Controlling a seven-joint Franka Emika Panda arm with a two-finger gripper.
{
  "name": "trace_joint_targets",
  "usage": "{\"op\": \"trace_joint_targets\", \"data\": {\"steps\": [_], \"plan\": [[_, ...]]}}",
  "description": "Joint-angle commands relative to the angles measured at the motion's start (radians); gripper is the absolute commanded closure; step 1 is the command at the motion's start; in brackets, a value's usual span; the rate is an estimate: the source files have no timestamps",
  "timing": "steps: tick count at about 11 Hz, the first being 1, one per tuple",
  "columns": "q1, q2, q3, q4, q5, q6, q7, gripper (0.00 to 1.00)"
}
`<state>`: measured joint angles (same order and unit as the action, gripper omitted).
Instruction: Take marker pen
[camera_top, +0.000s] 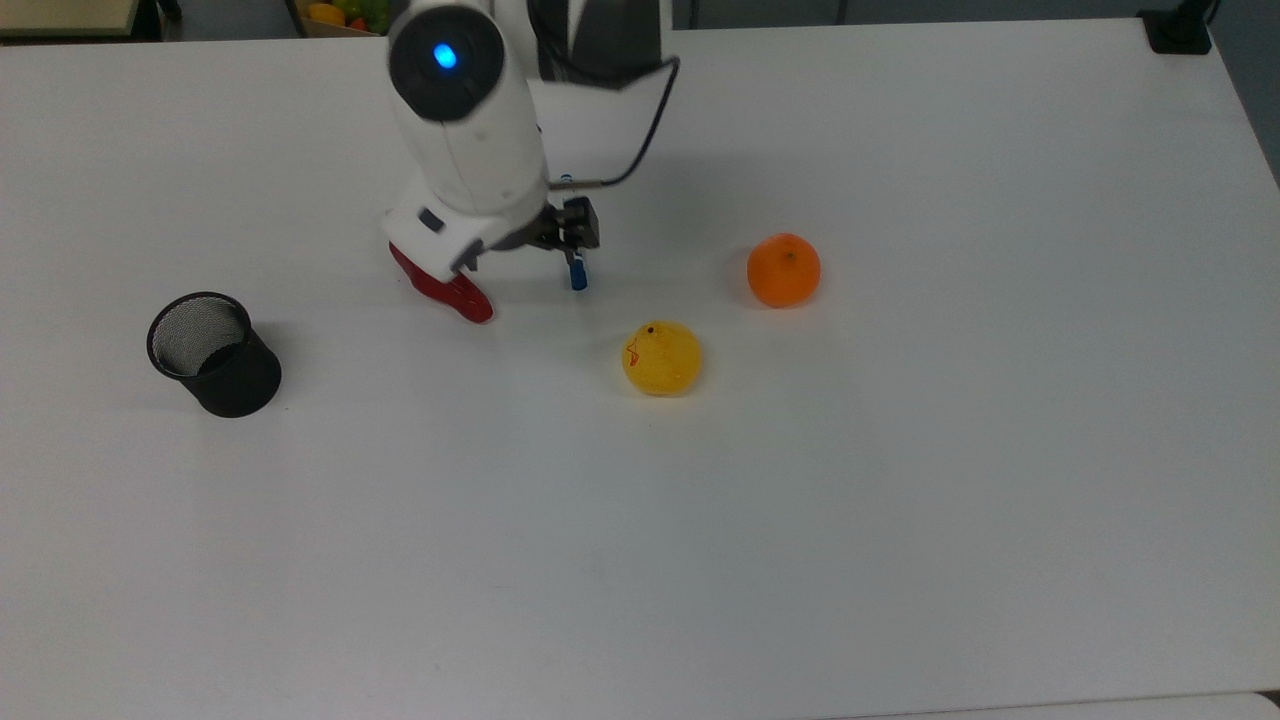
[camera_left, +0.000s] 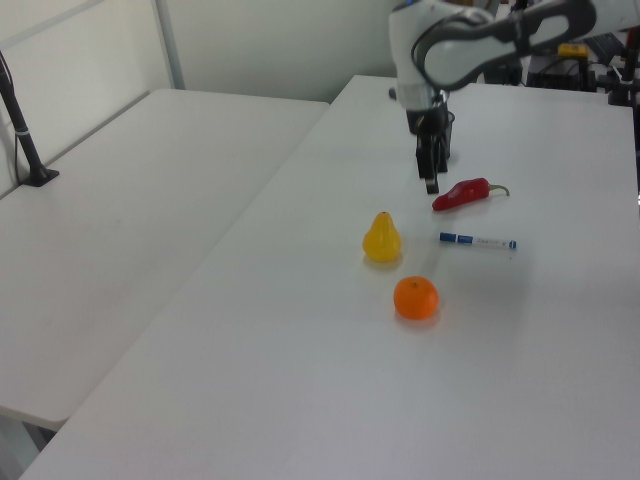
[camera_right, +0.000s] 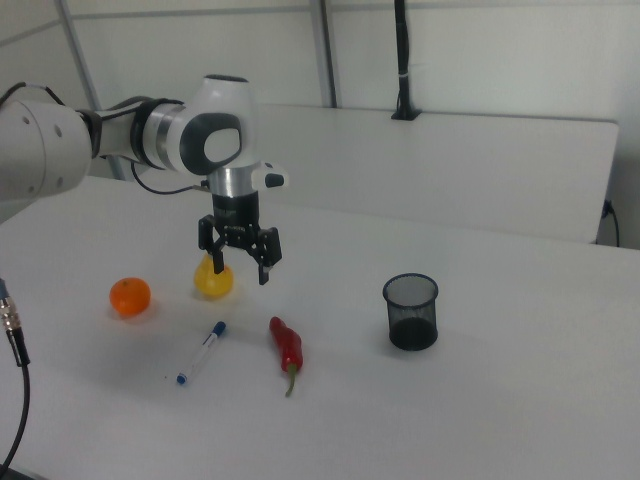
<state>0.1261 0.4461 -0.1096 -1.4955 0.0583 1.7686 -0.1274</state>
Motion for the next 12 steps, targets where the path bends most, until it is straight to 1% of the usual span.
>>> {"op": "trace_joint_targets", "data": {"steps": [1,3,5,9,12], "plan": [[-0.043,-0.199,0.037,-0.115,-0.014,-0.008,0.093,0.00],[-0.065,-0.304,0.037,-0.167,-0.014,-0.005,0.111,0.00],[-0.085,-0.377,0.037,-0.210,-0.012,0.000,0.112,0.00],[-0.111,-0.469,0.039,-0.285,-0.008,-0.014,0.115,0.00],[-0.114,-0.469,0.039,-0.279,-0.006,-0.024,0.117,0.00]]}}
